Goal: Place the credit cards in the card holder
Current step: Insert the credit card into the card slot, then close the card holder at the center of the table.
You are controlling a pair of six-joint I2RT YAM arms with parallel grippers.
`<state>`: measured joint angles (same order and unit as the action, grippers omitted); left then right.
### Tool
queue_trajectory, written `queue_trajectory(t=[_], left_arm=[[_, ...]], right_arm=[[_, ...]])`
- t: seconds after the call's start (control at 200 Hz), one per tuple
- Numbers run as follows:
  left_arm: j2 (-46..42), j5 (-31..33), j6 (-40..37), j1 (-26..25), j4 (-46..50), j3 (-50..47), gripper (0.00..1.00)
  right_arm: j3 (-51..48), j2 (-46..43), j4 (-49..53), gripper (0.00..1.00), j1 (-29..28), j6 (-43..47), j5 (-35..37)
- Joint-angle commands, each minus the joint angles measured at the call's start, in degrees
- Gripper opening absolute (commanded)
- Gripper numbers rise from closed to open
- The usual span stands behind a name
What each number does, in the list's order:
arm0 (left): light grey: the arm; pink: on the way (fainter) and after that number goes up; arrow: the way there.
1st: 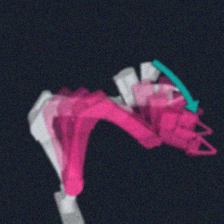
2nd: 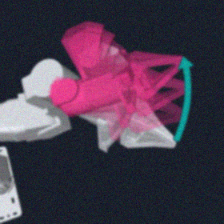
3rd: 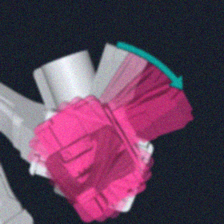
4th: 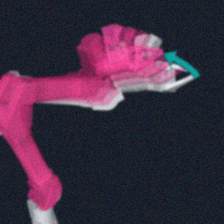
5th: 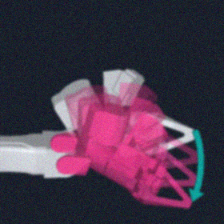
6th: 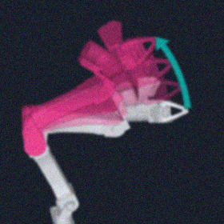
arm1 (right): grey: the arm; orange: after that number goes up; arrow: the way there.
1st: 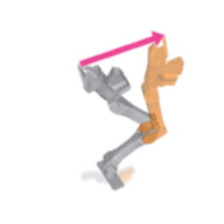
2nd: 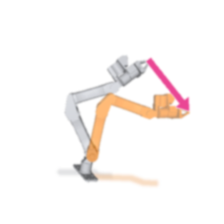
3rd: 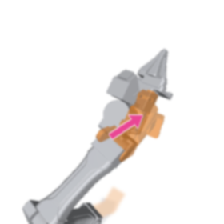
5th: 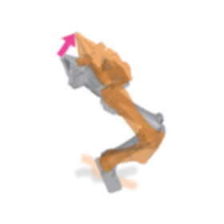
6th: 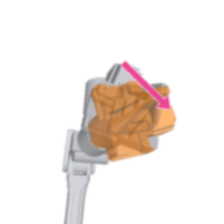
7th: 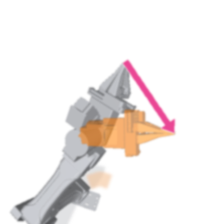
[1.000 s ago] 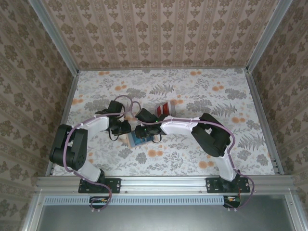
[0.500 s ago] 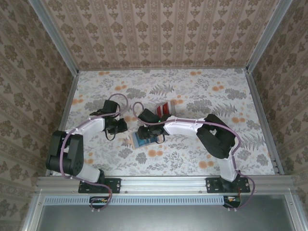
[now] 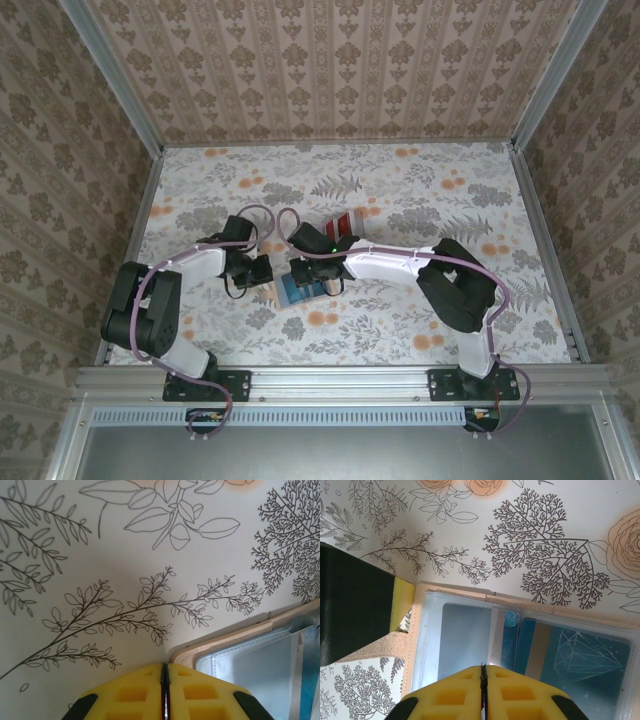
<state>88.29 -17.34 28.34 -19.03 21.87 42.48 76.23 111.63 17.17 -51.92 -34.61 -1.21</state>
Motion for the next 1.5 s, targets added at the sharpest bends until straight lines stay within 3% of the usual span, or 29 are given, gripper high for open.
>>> queue_trajectory(t=[0.0,0.485,0.79,1.13,1.315,1.495], left_arm=[[1.0,-0.9,1.1,-0.3,-0.6,-1.7,0.08],[1.2,-0.5,3.2,-1.7,-2.8,-4.1,0.07],[-4.1,3.1,1.0,-0.7,3.0,-1.7,0.08],[-8.1,-0.5,-0.1,3.4,6.8,-2.7,0.37],[-13.8,1.1,0.7,4.8,11.3,-4.1,0.51],[-14.7,-1.2,2.2,5.3,11.6,-5.8,0.53]], right_arm=[[0.3,2.0,2.9,0.10,-0.3,0.2,1.0],[3.7,8.0,3.9,0.10,-3.0,-1.1,-0.7],[0.7,0.6,4.6,0.13,-2.3,-0.4,1.2],[-12.5,-11.3,1.2,0.19,1.2,-2.7,2.6],[-18.0,-13.7,-0.7,0.25,2.8,-4.3,1.9],[-23.0,-14.7,-6.3,0.30,5.0,-6.4,-0.8]])
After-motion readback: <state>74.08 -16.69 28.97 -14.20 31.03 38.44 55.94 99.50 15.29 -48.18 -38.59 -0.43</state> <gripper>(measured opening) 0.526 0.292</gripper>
